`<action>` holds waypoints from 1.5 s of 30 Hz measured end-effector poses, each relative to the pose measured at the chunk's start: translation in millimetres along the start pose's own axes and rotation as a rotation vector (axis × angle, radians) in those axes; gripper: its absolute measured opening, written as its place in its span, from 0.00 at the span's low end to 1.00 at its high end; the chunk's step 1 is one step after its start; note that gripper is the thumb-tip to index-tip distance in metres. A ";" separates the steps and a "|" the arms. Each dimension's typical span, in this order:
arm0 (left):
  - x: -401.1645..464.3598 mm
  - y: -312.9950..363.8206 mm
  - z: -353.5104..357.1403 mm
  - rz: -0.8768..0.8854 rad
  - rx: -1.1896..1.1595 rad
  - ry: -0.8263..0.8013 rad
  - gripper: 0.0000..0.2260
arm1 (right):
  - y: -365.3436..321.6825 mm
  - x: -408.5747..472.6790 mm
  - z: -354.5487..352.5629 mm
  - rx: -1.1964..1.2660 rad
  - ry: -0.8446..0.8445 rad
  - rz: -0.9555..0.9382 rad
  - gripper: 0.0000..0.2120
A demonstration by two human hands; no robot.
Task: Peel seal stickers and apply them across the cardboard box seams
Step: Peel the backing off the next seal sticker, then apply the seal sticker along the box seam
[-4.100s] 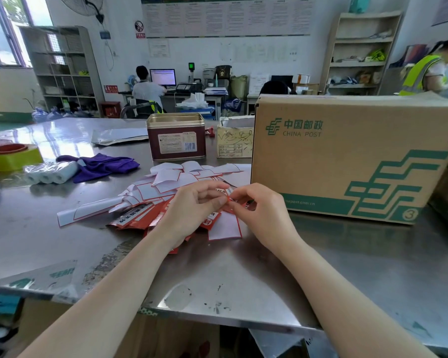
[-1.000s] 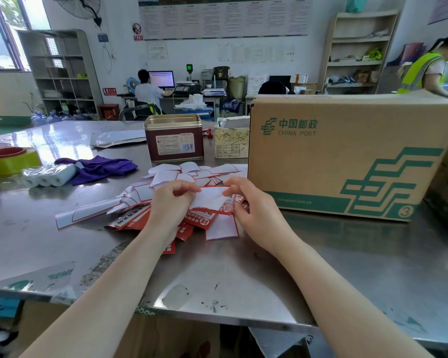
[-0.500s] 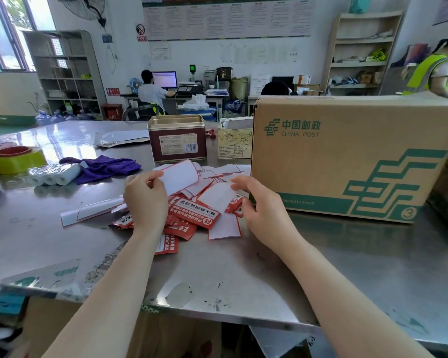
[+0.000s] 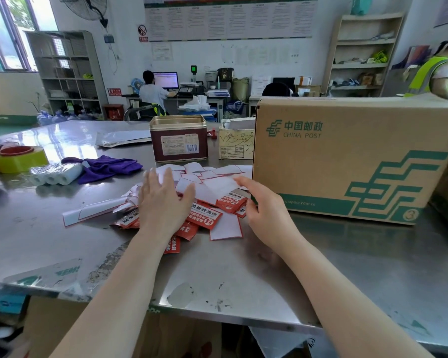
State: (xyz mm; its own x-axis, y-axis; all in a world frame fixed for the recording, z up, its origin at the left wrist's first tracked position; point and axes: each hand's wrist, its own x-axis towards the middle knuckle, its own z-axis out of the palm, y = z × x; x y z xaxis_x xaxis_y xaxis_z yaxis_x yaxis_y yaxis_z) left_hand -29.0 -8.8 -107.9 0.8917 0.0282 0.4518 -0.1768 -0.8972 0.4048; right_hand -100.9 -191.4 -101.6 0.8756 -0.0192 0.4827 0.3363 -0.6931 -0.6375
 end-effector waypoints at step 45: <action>50.5 147.1 -78.8 0.238 -0.999 0.152 0.02 | -65.1 63.6 -126.6 -0.070 0.521 -0.106 0.15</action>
State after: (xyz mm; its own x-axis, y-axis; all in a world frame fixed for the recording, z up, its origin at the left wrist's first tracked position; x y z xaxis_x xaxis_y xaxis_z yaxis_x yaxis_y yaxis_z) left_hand -42.8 -104.6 37.1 0.7388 0.0160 0.6737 -0.6680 -0.1141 0.7353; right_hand -111.0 -238.7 46.6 0.5442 -0.2892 0.7876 0.3742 -0.7565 -0.5363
